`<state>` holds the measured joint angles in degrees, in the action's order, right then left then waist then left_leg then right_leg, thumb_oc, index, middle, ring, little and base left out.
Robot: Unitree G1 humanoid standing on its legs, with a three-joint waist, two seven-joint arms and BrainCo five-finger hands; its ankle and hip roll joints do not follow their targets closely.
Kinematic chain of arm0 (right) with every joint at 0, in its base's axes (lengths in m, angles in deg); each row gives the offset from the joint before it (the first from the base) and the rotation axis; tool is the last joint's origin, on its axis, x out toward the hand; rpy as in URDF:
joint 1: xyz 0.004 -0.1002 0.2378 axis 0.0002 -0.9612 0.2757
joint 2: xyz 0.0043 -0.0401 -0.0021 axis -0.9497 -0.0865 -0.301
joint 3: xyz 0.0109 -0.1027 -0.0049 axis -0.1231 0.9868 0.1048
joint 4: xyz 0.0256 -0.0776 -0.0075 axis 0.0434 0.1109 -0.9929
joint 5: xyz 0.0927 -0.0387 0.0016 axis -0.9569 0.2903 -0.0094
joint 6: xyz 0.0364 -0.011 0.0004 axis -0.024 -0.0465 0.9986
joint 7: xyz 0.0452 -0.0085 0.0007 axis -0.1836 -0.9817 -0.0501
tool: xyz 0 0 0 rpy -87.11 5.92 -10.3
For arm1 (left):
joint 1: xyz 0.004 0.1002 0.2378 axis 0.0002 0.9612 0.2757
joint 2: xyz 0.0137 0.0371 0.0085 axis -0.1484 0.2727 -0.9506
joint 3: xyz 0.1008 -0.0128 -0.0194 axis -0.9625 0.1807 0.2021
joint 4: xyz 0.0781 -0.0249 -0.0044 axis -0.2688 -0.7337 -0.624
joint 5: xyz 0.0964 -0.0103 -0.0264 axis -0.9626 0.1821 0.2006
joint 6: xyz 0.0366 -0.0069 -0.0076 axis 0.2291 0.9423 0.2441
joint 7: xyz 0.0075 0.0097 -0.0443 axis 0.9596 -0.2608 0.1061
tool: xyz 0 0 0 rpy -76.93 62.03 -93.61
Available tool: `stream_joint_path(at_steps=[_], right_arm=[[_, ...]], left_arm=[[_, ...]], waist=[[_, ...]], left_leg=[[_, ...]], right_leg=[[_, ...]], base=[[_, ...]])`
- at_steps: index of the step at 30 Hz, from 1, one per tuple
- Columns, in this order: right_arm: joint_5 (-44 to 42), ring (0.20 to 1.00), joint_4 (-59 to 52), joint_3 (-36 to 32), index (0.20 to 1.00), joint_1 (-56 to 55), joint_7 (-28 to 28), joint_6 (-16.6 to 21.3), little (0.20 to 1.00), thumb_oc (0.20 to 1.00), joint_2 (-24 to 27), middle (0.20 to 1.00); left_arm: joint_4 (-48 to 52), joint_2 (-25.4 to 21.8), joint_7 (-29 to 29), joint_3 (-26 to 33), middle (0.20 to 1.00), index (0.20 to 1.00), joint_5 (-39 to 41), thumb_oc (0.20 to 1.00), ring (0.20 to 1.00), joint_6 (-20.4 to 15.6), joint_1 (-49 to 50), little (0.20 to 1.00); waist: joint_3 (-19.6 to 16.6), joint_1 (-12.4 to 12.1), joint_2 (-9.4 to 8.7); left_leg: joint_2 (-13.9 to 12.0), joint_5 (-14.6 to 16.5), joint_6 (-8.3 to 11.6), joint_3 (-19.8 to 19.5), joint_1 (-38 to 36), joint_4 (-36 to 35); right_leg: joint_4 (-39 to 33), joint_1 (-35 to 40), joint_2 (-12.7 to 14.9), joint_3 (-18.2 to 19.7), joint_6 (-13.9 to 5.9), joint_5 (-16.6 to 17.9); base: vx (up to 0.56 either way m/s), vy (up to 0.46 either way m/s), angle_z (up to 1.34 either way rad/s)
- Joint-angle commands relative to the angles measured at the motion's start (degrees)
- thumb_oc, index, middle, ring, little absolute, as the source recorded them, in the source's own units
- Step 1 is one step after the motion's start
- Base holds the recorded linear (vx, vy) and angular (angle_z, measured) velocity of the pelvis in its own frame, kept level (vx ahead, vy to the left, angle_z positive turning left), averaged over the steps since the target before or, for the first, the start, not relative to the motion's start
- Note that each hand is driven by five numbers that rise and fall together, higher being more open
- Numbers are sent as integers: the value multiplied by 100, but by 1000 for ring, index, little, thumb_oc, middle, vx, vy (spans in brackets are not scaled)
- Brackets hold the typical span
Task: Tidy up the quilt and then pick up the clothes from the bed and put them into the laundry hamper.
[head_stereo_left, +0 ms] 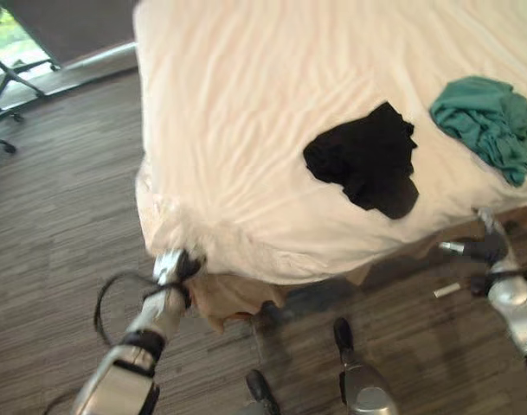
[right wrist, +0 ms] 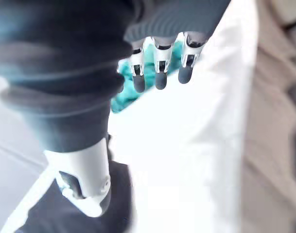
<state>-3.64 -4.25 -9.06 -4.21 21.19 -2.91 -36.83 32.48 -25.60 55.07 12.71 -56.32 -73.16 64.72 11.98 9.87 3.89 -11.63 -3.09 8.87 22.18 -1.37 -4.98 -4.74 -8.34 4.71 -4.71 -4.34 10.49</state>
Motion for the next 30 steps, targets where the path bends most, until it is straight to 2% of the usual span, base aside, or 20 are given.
stream_joint_path(at_steps=[1,2,3,4,5,6,9,11,16,17,19,20,21,22,23,26,28,30], right_arm=[[554,1000,-500,396,1000,951,-71,288,1000,1000,176,1000],[552,1000,-487,429,1000,988,-68,288,1000,1000,171,1000],[541,1000,-572,602,1000,1200,-113,297,1000,1000,168,1000],[476,1000,-833,1026,1000,1759,-251,303,1000,1000,160,1000],[471,542,-817,1057,542,1794,-249,303,542,542,155,542],[270,200,-784,1604,200,2620,-357,313,200,200,98,200],[42,200,-388,2479,200,4016,-419,287,200,200,-81,200],[-60,200,74,2906,200,4649,-451,267,200,200,-403,200],[-252,200,1357,3399,200,5264,-474,191,200,200,-1470,200],[-253,200,1380,3404,200,5281,-471,204,200,200,-1478,200],[-364,200,1978,3432,200,5040,-481,136,200,200,-2170,200],[-362,200,1992,3431,200,5044,-478,145,200,200,-2171,200],[-273,200,2307,3523,200,4746,-558,72,200,200,-2666,200],[-233,200,2380,3592,200,4562,-619,53,200,200,-2889,200],[-211,200,2526,3757,200,4115,-850,-25,200,200,-3387,200],[-278,200,2565,3876,200,3819,-1047,-86,200,200,-3629,200],[-429,200,2679,4281,200,2930,-1651,-259,200,200,-4084,200],[-544,200,2725,4344,200,2733,-1777,-285,200,200,-4155,200]], left_arm=[[-1242,-222,100,486,1000,1000,872,1000,1000,479,992,1000],[-1237,-220,102,512,1000,1000,873,1000,1000,478,1001,1000],[-1285,-231,164,645,1000,1000,995,1000,1000,498,1121,1000],[-1422,-257,237,828,1000,1000,1161,1000,1000,524,1393,1000],[-1418,-253,237,848,1000,1000,1161,1000,1000,524,1402,1000],[-1548,-281,252,902,1000,1000,1240,1000,1000,515,1623,1000],[-1769,-367,279,1066,1000,1000,1539,1000,1000,521,1745,1000],[-1974,-397,300,1083,1000,1000,1656,1000,1000,546,1792,1000],[-1948,-396,449,742,1000,1000,1788,1000,1000,472,1512,1000],[-1953,-396,450,742,1000,1000,1791,1000,1000,471,1503,1000],[-1650,-219,622,310,1000,1000,1905,1000,1000,403,978,1000],[-1657,-217,626,300,1000,1000,1910,1000,1000,404,967,1000],[-1362,-10,727,-51,1000,1000,1978,1000,1000,327,630,1000],[-1217,101,756,-209,1000,1000,1967,1000,1000,300,514,1000],[-985,335,763,-473,1000,1000,1990,1000,1000,236,387,1000],[-909,470,744,-571,1000,1000,2033,1000,1000,220,376,1000],[-658,845,556,-722,1000,1000,2312,1000,1000,77,361,1000],[-615,895,531,-753,1000,1000,2341,1000,1000,59,386,1000]], waist=[[47,-592,-473],[44,-571,-477],[57,-658,-507],[113,-879,-564],[112,-857,-564],[274,-1085,-612],[612,-1397,-612],[780,-1624,-568],[1178,-1999,-387],[1172,-1989,-389],[1407,-2099,-252],[1397,-2095,-251],[1486,-2125,-165],[1515,-2137,-138],[1513,-2137,-101],[1470,-2127,-91],[1369,-2096,-85],[1299,-2083,-86]], left_leg=[[46,157,38,-212,-175,33],[49,125,37,-213,-158,23],[53,116,34,-256,-150,24],[49,88,31,-338,-95,33],[50,85,31,-342,-88,33],[48,65,30,-442,-4,62],[47,-84,45,-615,322,101],[26,-157,73,-720,501,120],[-11,-375,122,-1010,1124,180],[-11,-372,122,-1022,1149,194],[8,-437,126,-1181,1510,276],[10,-433,126,-1194,1533,289],[35,-433,97,-1264,1691,365],[47,-401,91,-1282,1712,396],[82,-367,75,-1323,1742,454],[98,-368,61,-1342,1753,472],[132,-326,64,-1333,1521,370],[146,-352,58,-1344,1462,300]], right_leg=[[388,193,483,-265,-710,-803],[385,174,484,-264,-702,-781],[383,205,493,-305,-699,-786],[385,215,517,-377,-696,-788],[385,211,519,-380,-696,-788],[411,182,537,-435,-702,-793],[476,-24,576,-549,-676,-748],[493,-101,617,-671,-677,-734],[663,-456,747,-943,-678,-694],[676,-474,751,-952,-676,-700],[974,-754,865,-1145,-664,-755],[995,-773,871,-1153,-664,-768],[1245,-926,927,-1235,-650,-848],[1331,-956,950,-1254,-649,-903],[1403,-967,981,-1269,-643,-952],[1394,-951,982,-1264,-633,-942],[1268,-749,963,-1245,-636,-987],[1166,-664,954,-1253,-634,-951]], base=[[-16,-13,11],[-18,-27,15],[-40,-38,33],[-28,-34,29],[-92,-30,27],[-128,-17,42],[-168,-16,41],[-126,-23,47],[-136,-30,41],[-131,-22,54],[-122,-18,78],[-102,1,58],[-62,-2,31],[-73,-13,25],[-28,-15,17],[7,7,22],[46,5,5],[51,-19,-7]])
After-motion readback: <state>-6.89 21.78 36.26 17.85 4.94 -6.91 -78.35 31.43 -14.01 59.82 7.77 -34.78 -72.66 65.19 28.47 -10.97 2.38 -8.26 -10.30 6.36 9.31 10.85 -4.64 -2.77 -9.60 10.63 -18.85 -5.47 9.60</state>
